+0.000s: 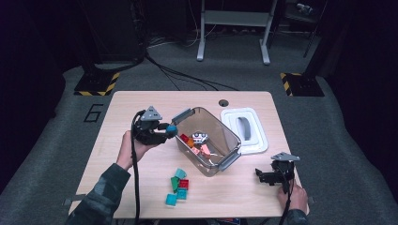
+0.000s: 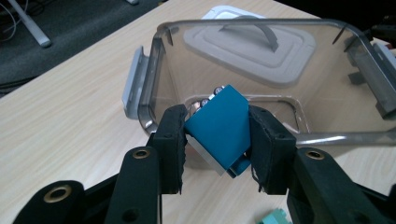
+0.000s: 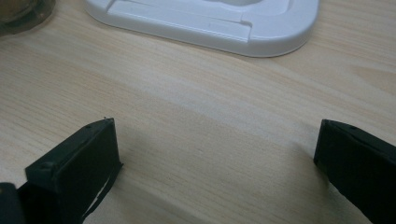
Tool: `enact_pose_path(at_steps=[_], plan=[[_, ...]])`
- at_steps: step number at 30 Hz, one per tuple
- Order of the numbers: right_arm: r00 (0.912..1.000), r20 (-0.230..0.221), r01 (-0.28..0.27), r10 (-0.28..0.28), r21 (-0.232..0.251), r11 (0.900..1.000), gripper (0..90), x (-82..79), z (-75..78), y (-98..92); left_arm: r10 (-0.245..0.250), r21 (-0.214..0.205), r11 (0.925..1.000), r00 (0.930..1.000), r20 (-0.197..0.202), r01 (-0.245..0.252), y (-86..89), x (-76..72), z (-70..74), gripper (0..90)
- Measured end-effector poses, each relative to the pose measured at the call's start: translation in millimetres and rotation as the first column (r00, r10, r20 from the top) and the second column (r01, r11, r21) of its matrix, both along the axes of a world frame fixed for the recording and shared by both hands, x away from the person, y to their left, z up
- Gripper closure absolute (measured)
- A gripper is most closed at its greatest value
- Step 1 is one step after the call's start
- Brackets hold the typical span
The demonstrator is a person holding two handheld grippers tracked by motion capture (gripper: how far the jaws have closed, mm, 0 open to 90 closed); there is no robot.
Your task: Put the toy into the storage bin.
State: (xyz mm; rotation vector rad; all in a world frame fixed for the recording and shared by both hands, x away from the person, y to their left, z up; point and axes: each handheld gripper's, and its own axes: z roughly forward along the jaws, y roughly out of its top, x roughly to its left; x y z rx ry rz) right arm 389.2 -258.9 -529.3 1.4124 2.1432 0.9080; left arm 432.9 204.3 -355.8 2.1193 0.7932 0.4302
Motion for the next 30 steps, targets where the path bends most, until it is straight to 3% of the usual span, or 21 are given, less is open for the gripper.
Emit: enact_pose_path(at_steps=[11,18,30], plan=[[1.0,0.0,0.0,0.0,0.0,1.0,0.0,0.0,0.0,0.0,-0.02,0.008,0.9998,0.9998,0.002,0.02,-20.6,11.5,4.5,59.6],[1.0,0.001,0.0,0.0,-0.003,1.0,0.0,0.0,-0.1,-0.1,-0.037,0.015,0.9992,0.9989,-0.029,0.037,-36.0,20.1,-7.3,59.6],[1.0,0.0,0.0,0.0,0.0,1.0,0.0,0.0,0.0,0.0,-0.051,0.08,0.9952,0.9956,-0.079,0.057,-49.0,31.1,-28.8,59.5]])
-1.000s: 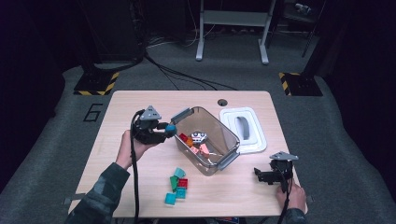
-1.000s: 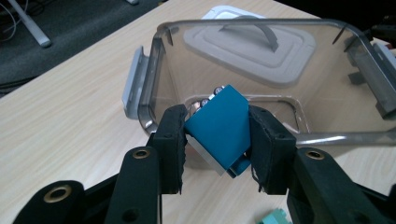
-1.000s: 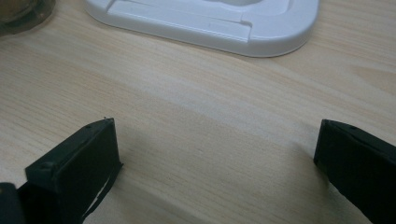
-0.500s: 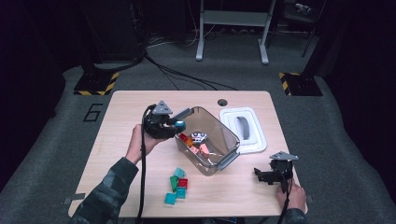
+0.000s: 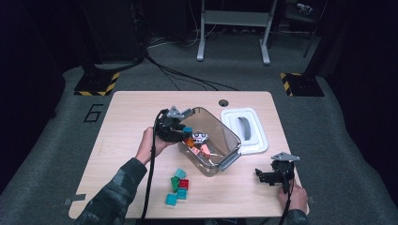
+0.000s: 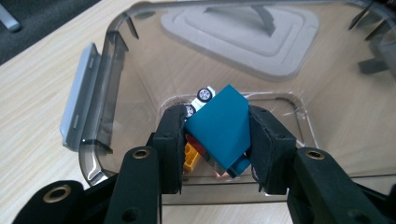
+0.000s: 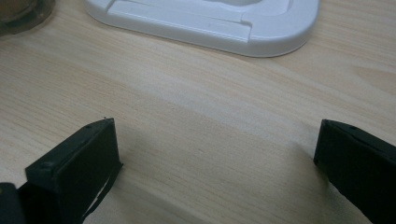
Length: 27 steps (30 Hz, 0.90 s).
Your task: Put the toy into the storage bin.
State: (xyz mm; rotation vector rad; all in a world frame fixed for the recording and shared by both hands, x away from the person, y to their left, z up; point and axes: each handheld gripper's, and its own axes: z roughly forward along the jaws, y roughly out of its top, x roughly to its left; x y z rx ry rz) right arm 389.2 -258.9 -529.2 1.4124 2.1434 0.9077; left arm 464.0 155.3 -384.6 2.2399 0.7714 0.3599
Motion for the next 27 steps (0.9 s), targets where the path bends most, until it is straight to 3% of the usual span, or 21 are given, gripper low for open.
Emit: enact_pose_path(at_steps=[5,11,14,19,27], plan=[[1.0,0.0,0.0,0.0,0.0,1.0,0.0,0.0,0.0,0.0,-0.012,0.021,0.9997,0.9994,-0.032,0.012,-1.1,2.8,-5.5,59.5],[1.0,0.0,0.0,0.0,0.0,1.0,0.0,0.0,0.0,0.0,-0.007,0.017,0.9998,0.9986,-0.052,0.007,0.3,2.6,-6.4,58.8],[1.0,0.0,0.0,0.0,0.0,1.0,0.0,0.0,0.0,0.0,0.009,0.021,0.9997,0.9986,-0.051,-0.008,2.2,1.0,-4.9,51.4],[1.0,0.0,0.0,0.0,0.0,1.0,0.0,0.0,0.0,0.0,0.029,0.013,0.9995,0.9996,-0.004,-0.029,10.7,-12.0,4.2,31.5],[1.0,0.0,0.0,0.0,0.0,1.0,0.0,0.0,0.0,0.0,0.064,-0.009,0.9979,0.9951,0.075,-0.064,32.3,-44.6,9.1,16.2]])
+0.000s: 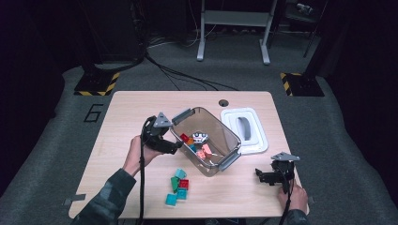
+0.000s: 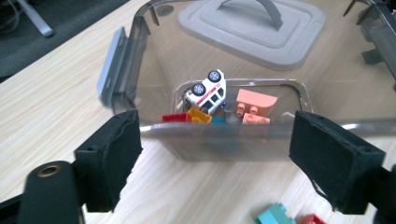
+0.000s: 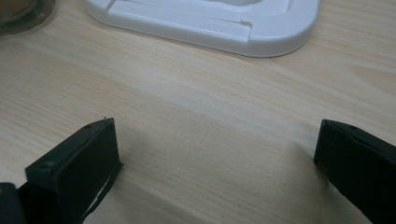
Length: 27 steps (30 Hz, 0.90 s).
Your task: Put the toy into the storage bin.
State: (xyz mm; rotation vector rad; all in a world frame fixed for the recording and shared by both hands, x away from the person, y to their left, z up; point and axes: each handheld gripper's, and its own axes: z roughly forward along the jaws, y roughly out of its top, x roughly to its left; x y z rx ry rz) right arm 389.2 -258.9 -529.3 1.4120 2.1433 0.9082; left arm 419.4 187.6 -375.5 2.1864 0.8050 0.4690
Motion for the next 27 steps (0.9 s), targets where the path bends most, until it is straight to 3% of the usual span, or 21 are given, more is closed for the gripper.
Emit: enact_pose_path(at_steps=[6,13,16,20,21,24,27], plan=[[1.0,0.0,0.0,0.0,0.0,1.0,0.0,0.0,0.0,0.1,0.033,-0.017,0.9993,0.9992,0.024,-0.033,16.0,-21.5,-13.1,14.7],[1.0,0.0,0.0,0.0,0.0,1.0,0.0,0.0,0.0,0.0,0.067,-0.025,0.9974,0.9974,-0.027,-0.068,24.6,-36.3,-42.0,14.4],[1.0,-0.001,0.0,0.0,0.0,1.0,0.0,0.0,0.1,0.0,0.073,-0.004,0.9973,0.9961,-0.049,-0.073,23.2,-42.1,-55.6,14.7],[1.0,-0.001,0.0,0.0,0.0,1.0,0.0,0.0,0.1,0.0,0.062,0.003,0.9981,0.9923,-0.107,-0.062,16.5,-51.7,-76.6,14.6],[1.0,0.0,0.0,0.0,0.0,1.0,0.0,0.0,0.0,0.0,0.061,0.025,0.9979,0.9922,-0.108,-0.059,12.9,-56.0,-83.7,14.7],[1.0,-0.001,0.0,0.0,0.0,1.0,0.0,0.0,0.1,0.0,0.057,0.021,0.9983,0.9898,-0.13,-0.054,8.3,-61.0,-91.7,14.4],[1.0,-0.001,0.0,0.0,0.0,1.0,0.0,0.0,0.1,0.0,0.066,0.069,0.996,0.9871,-0.146,-0.056,1.4,-65.2,-102.1,14.4]])
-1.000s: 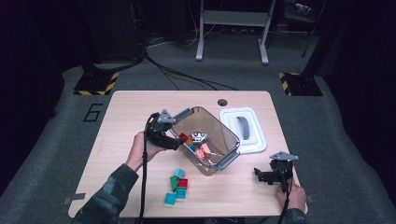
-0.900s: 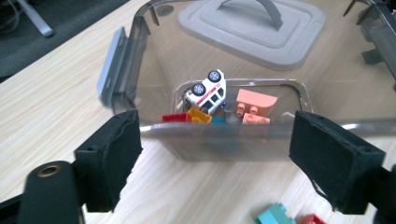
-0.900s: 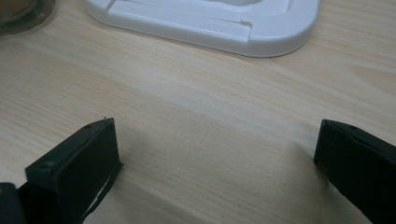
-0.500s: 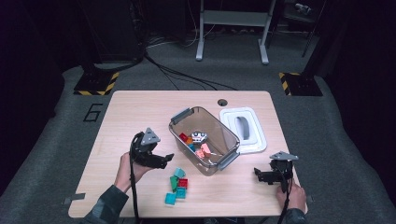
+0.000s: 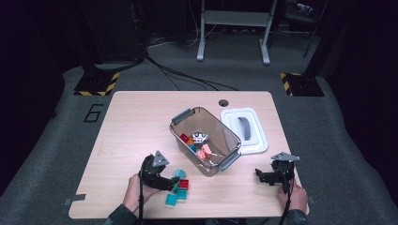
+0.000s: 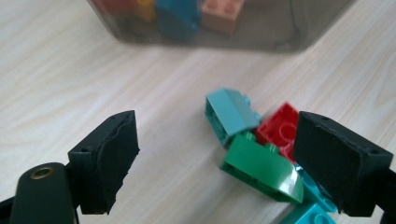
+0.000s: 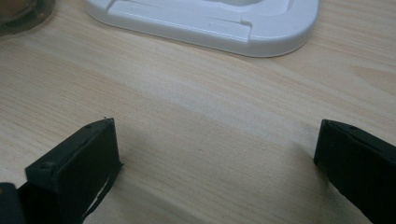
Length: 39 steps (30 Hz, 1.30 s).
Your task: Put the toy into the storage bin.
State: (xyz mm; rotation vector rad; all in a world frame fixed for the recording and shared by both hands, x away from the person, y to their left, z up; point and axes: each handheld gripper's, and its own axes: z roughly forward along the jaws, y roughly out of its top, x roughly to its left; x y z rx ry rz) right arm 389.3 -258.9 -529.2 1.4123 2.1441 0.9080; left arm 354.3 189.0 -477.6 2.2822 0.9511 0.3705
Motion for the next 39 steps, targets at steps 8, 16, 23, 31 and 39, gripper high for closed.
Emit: enact_pose_path(at_steps=[8,16,23,31,39], plan=[[1.0,0.0,0.0,0.0,0.0,1.0,0.0,0.0,0.0,0.0,0.005,0.048,0.9988,0.9998,-0.02,-0.004,-10.7,-5.0,-12.2,15.6],[1.0,0.0,-0.001,0.001,0.0,1.0,0.0,0.1,0.0,-0.1,0.045,0.048,0.9979,0.998,-0.044,-0.043,7.8,-3.7,-14.5,19.1],[1.0,0.0,-0.001,0.001,0.0,1.0,0.0,0.0,0.0,0.0,0.061,0.042,0.9973,0.9977,-0.029,-0.06,17.2,-0.7,-12.6,26.6],[1.0,0.0,-0.001,0.001,0.0,1.0,0.0,0.0,0.0,0.0,0.005,0.014,0.9999,0.9999,-0.013,-0.005,5.6,-2.2,-13.4,48.1],[1.0,0.0,-0.001,0.001,0.0,1.0,0.0,0.0,0.0,0.0,-0.003,-0.008,1.0,1.0,-0.009,0.003,4.8,-1.2,-19.9,66.2]])
